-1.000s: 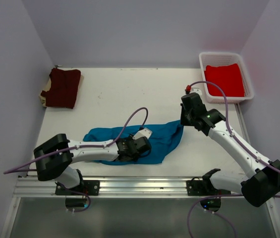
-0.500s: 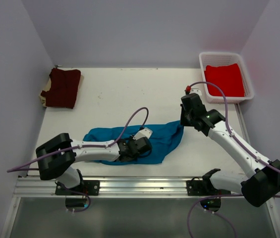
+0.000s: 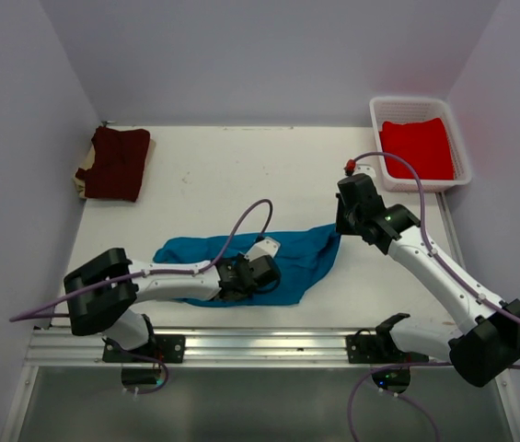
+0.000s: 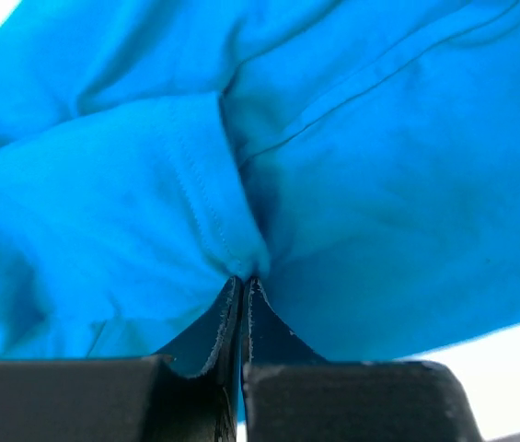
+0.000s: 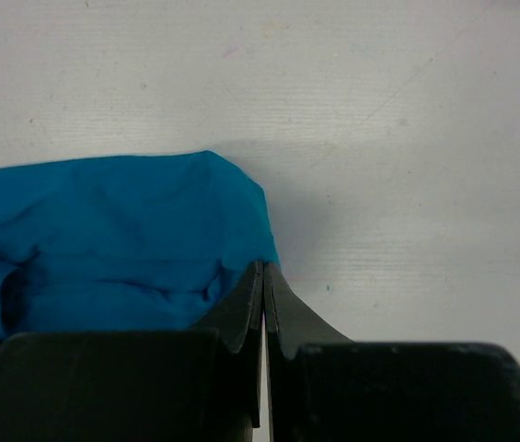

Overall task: Fold and stack the t-shirts
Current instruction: Flatten out the tshirt

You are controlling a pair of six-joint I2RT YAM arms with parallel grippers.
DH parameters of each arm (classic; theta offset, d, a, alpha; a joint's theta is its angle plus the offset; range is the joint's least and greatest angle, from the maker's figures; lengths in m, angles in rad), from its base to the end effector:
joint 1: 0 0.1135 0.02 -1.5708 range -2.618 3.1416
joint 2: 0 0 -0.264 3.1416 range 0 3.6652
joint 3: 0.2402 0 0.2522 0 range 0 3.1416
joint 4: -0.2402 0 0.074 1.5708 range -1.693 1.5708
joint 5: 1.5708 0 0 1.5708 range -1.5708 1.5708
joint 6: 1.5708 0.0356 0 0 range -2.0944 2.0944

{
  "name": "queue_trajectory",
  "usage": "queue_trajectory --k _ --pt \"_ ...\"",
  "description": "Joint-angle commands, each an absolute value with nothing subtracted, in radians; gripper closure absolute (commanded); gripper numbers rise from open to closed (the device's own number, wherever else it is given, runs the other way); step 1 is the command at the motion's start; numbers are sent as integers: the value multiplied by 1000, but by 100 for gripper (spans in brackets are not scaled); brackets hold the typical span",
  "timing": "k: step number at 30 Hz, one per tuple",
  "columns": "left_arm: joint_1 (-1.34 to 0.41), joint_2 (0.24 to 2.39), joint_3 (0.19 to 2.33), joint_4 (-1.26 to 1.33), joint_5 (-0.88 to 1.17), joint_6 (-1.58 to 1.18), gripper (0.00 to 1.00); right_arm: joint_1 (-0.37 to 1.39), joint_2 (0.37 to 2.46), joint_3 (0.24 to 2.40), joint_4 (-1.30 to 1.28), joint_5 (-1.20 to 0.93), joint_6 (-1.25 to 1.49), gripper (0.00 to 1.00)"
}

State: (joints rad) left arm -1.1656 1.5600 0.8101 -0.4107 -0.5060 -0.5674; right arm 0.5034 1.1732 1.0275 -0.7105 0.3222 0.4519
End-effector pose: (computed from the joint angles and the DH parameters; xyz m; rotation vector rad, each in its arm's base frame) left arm 0.1259 -0.2498 0.1580 0.6077 2.4268 0.0222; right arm 0.2152 0.1056 0.2993 0.0826 2.3691 0.0646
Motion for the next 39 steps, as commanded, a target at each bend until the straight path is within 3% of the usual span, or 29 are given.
queue_trajectory --k 1,10,19,23,24,29,33,39 --pt "-1173 1442 893 -521 -564 -620 100 500 1152 1035 -687 325 439 100" --pt "-1177 1152 1133 -842 -862 -655 100 488 1141 1052 -687 356 445 100" --pt "-1170 1053 1301 -1081 -1121 -716 100 486 1091 1124 -707 446 457 100" --pt "-1170 906 1414 -1056 -1184 -624 100 486 978 1204 -701 469 414 100" --pt "-1169 802 1411 -899 -1119 -453 100 486 903 1232 -662 460 382 100" --pt "-1170 674 1446 -684 -896 -196 100 486 741 1259 -597 427 319 100" --pt "-1108 605 1496 -577 -535 -95 100 485 557 1246 -500 367 244 100" --pt "-542 557 1494 -457 28 -51 100 485 520 1311 -581 459 196 100"
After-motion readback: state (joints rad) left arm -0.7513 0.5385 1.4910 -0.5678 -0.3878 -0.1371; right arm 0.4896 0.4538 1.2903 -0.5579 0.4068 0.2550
